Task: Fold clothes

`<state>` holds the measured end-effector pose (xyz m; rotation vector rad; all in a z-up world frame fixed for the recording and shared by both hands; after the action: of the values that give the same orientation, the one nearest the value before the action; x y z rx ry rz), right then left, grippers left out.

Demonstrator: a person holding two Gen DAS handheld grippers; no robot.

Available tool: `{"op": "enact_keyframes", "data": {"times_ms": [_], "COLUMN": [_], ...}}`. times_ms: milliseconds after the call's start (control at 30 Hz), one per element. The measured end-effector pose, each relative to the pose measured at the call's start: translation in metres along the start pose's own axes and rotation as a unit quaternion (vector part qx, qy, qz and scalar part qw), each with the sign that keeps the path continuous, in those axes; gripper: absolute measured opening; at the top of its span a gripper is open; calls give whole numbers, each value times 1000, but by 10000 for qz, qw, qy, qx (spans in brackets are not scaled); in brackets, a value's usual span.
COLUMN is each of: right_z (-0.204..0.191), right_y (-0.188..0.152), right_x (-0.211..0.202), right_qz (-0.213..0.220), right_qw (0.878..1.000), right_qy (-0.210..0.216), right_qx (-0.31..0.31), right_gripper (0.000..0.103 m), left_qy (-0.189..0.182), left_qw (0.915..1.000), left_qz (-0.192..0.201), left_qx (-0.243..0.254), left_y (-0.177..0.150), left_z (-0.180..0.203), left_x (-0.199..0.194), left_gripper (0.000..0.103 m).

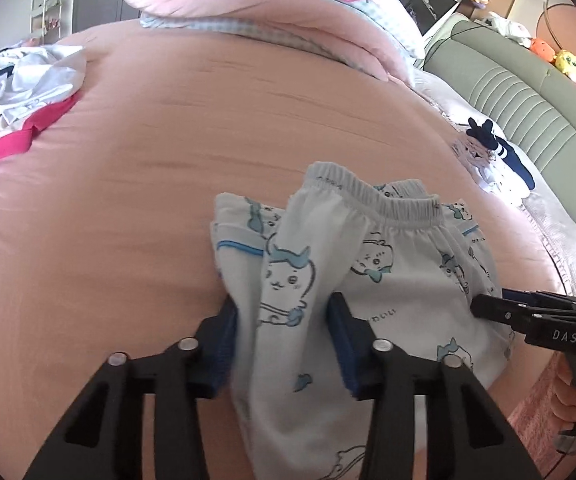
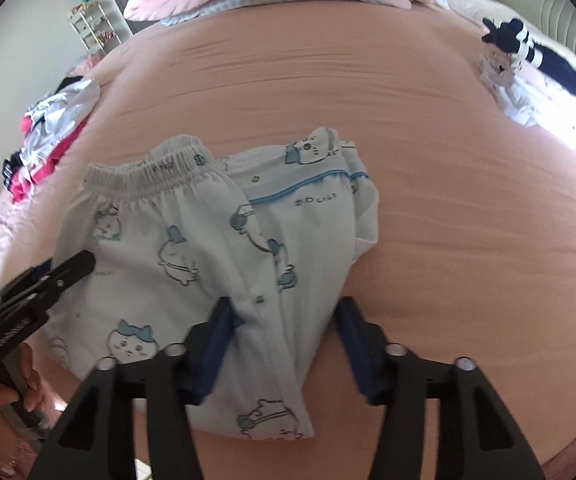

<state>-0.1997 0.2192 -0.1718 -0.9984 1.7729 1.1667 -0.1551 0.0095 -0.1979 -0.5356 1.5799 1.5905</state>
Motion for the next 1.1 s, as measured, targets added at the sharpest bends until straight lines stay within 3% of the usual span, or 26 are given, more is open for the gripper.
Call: {"op": "enact_keyframes", "data": {"times_ms": [100, 233, 333, 433, 600, 733, 833, 1000, 1100], "right_z": [-3, 7, 8, -2, -27, -68, -95, -95, -83], "right_y": [-12, -12, -17, -18, -20, -30, -47, -72, -78], "right_x": [-8, -7, -6, -9, -39, -54, -38, -21, -50], "right_qz": [-64, -266, -277, -203, 50, 4, -521, -953, -799], "right_qw": [9998, 9980, 9978, 9993, 9962, 9889, 9805, 9767, 9717], "right_qy": [171, 356, 405, 293, 861, 1317, 1591, 1577, 1943], "right_qx": [46, 439, 441, 110, -97, -689, -1026, -1095, -1080], "right_gripper": [40, 42, 46, 33, 32, 35, 35, 35, 35], "left_qy": [-174, -407, -318, -138, -153, -40, -263, -926, -1334], "left_qw": [9995, 9965, 9979, 9991, 9995, 9995, 9994, 9938, 9890], "left_qz": [89, 711, 363, -170, 134, 235, 230, 391, 567], "left_qx": [-261, 148, 440, 356, 227, 192, 9, -479, -279], "left_y": [2, 18, 14, 3, 15, 15, 15, 4, 6], "left_z": [-9, 4, 14, 11, 3, -6, -13, -21, -3], "left_x": [-7, -33, -21, 3, -13, -28, -30, -44, -51], "left_gripper": [38, 38, 38, 38, 38, 38, 38, 38, 38]}}
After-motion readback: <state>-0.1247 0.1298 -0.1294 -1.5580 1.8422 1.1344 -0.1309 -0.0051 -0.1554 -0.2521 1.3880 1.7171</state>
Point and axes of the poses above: each gripper's, at about its wrist camera, not at the fingertips, and x roughly the way its jaws point, z to its right, y to its top, the point moved 3 cm from there along x, roughly the way its jaws point, and after that the axes turned 15 degrees about x, right-handed, at the moved point
